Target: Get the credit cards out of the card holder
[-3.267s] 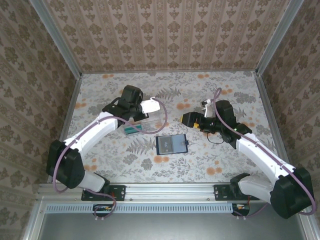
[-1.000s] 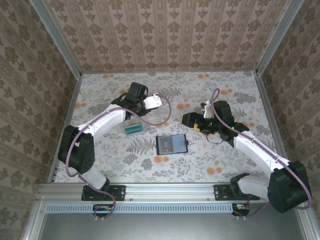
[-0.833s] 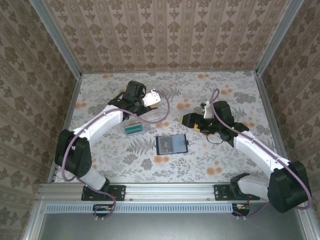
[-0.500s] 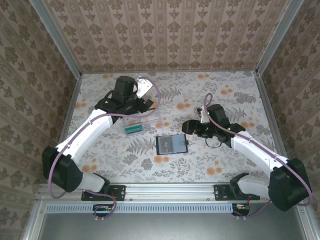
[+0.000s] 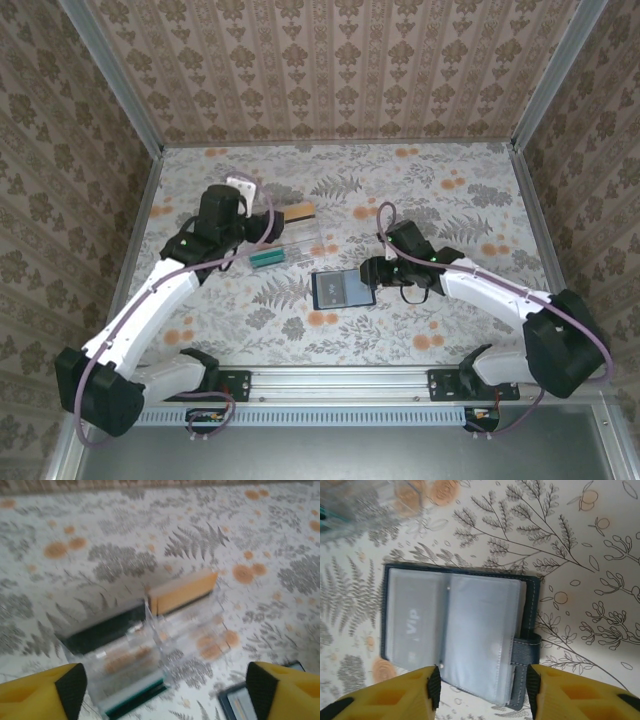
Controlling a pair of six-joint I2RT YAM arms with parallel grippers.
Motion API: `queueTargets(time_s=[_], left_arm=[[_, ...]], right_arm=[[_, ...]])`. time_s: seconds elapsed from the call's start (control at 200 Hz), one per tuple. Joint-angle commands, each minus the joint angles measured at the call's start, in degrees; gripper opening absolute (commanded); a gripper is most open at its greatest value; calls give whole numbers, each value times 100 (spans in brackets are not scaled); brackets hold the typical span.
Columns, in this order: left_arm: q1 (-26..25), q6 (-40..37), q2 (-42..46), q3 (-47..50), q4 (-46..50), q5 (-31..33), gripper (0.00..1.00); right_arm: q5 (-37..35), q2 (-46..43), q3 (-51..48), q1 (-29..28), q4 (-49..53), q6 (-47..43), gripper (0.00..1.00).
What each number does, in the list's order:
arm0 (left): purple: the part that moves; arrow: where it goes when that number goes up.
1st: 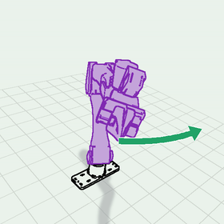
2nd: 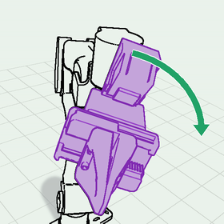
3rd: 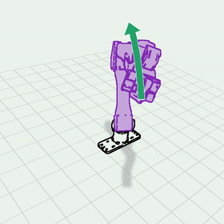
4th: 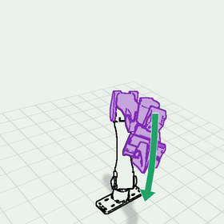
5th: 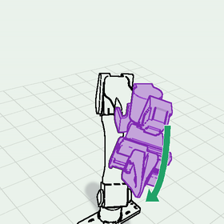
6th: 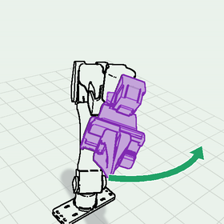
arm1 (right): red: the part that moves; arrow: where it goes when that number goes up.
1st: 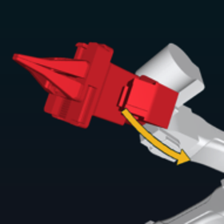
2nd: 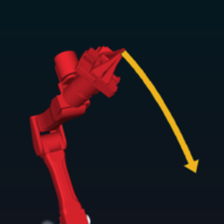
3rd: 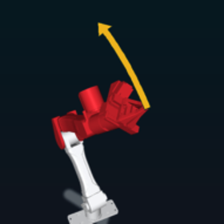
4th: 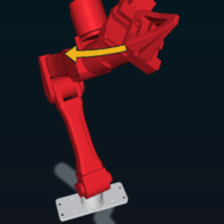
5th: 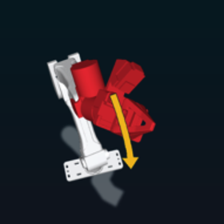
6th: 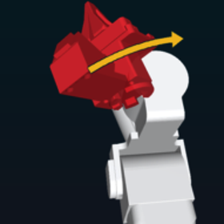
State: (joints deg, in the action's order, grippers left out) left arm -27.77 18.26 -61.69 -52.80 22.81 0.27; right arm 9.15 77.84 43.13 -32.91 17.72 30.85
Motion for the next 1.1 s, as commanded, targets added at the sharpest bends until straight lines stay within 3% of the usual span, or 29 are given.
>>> queueTargets(time_s=[0.0,0.1,0.35,0.615,0.88,1.095], left_arm=[[-114,1472,204,353,40,-535,80],[-406,2082,249,675,-55,-621,70],[-1020,3012,97,1303,-645,-691,64],[-1292,3326,-424,1499,-1317,-1205,50],[-1441,3673,-1234,1667,-1992,-1666,38],[-1442,3711,-1781,1731,-2252,-1923,35]], right_arm=[[-317,325,128,-97,159,-87,46],[-344,562,113,-193,137,-92,41],[-382,1008,77,-402,34,39,38],[-394,1189,4,-652,-105,325,29],[-400,1238,-48,-838,-229,584,27],[-415,1168,-60,-849,-190,598,27]])
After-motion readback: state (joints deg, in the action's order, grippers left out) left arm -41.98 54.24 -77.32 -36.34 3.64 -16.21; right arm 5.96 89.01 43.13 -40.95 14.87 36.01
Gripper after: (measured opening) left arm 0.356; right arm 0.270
